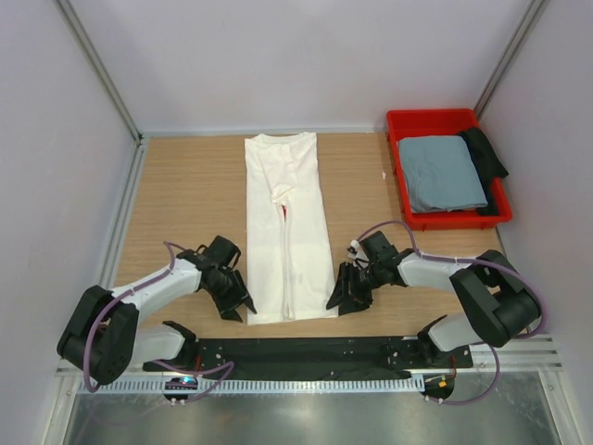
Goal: Fold and stack the t-shirts
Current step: Fold the tshirt
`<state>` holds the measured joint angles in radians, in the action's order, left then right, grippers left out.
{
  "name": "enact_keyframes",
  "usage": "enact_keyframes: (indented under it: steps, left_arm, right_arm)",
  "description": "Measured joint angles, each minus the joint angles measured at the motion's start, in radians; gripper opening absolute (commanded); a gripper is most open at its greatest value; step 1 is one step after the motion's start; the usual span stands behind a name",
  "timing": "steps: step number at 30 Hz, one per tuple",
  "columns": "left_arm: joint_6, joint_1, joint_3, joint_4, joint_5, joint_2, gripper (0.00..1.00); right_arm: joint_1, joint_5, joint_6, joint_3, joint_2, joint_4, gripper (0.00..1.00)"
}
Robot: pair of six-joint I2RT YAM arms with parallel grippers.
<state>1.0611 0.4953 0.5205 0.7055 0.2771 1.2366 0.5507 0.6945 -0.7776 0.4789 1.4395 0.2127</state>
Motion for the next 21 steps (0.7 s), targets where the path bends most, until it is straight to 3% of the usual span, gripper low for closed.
enact_keyframes:
  steps: [21]
  left_arm:
    - [-0.022,0.015,-0.012,-0.102,0.041,0.026,0.27]
  right_arm:
    - [0.0,-0.012,0.0,0.0,0.0,0.006,0.43]
